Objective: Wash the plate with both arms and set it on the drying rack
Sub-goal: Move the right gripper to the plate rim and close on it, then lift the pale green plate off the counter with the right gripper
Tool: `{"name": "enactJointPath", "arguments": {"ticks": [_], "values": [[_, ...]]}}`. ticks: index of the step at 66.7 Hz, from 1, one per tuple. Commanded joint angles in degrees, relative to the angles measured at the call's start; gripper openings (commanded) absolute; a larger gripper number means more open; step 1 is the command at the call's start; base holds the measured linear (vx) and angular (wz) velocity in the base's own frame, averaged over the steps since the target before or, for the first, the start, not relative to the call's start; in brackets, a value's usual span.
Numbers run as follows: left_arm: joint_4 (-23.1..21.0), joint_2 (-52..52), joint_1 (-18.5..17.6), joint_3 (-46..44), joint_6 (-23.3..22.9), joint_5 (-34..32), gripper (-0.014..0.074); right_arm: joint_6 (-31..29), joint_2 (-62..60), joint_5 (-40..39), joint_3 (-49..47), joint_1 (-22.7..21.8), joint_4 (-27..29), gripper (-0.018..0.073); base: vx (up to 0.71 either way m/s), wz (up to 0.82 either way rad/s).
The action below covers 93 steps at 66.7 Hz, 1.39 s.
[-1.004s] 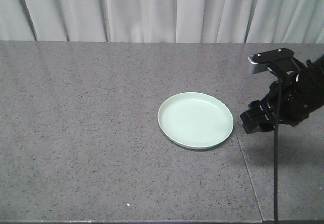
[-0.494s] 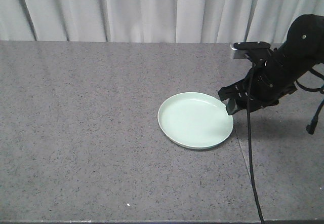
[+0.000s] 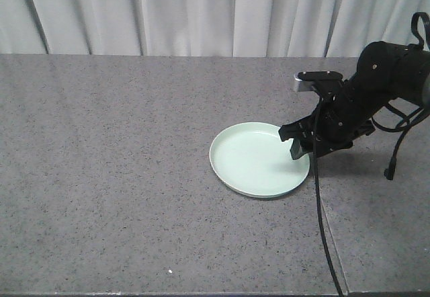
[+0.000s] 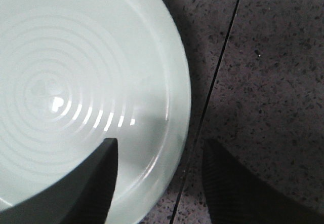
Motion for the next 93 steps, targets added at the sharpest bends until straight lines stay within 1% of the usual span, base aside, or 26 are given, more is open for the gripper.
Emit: {"name": "enactJointPath", "arguments": {"ticks": [1, 15, 24, 47, 51, 66, 73, 83, 88, 93], "values": [[-0.6, -0.7, -0.2, -1.6, -0.1, -4.2, -0.0006, -0.4, -2.0, -2.1, -1.8, 0.0, 0.7, 0.0365, 0.00, 0.00], [-0.6, -0.7, -0.2, -1.6, -0.1, -4.2, -0.0006, -0.8, -0.2, -2.3, -1.8, 0.0, 0.7, 0.0363, 0.00, 0.00], [-0.6, -0.7, -0.2, -1.6, -0.1, -4.2, -0.0006, -0.8, 0.3, -2.4, -1.8, 0.0, 0.7, 0.0323, 0.00, 0.00], [-0.6, -0.7, -0.2, -1.6, -0.1, -4.2, -0.0006, -1.3, 0.3, -2.4, -1.8, 0.0, 0.6, 0.0026, 0.00, 0.00], [-0.6, -0.7, -0.2, -1.6, -0.1, -4.2, -0.0006, -1.3, 0.3, -2.5, -1.8, 0.0, 0.6, -0.0014, 0.00, 0.00], [-0.6, -0.7, -0.2, -1.6, -0.1, -4.2, -0.0006, -0.6, 0.1, -2.5, -1.8, -0.1, 0.8, -0.0008, 0.00, 0.00], [-0.6, -0.7, -0.2, -1.6, -0.1, -4.2, -0.0006, -0.4, -0.3, -2.6, -2.1, -0.1, 1.9, -0.0008, 0.00, 0.00], [-0.6, -0.7, -0.2, -1.6, -0.1, -4.2, -0.0006, -0.4, -0.6, -0.7, -3.5, -0.1, 6.5, -0.0008, 0.00, 0.00], [-0.6, -0.7, -0.2, -1.6, -0.1, -4.2, -0.0006, -0.5, -0.7, 2.9, -4.8, -0.1, 9.0, -0.0008, 0.00, 0.00], [-0.6, -0.7, -0.2, -1.6, -0.1, -4.2, -0.0006, -1.8, -0.9, 5.8, -6.4, -0.1, 10.9, -0.0008, 0.00, 0.00]]}}
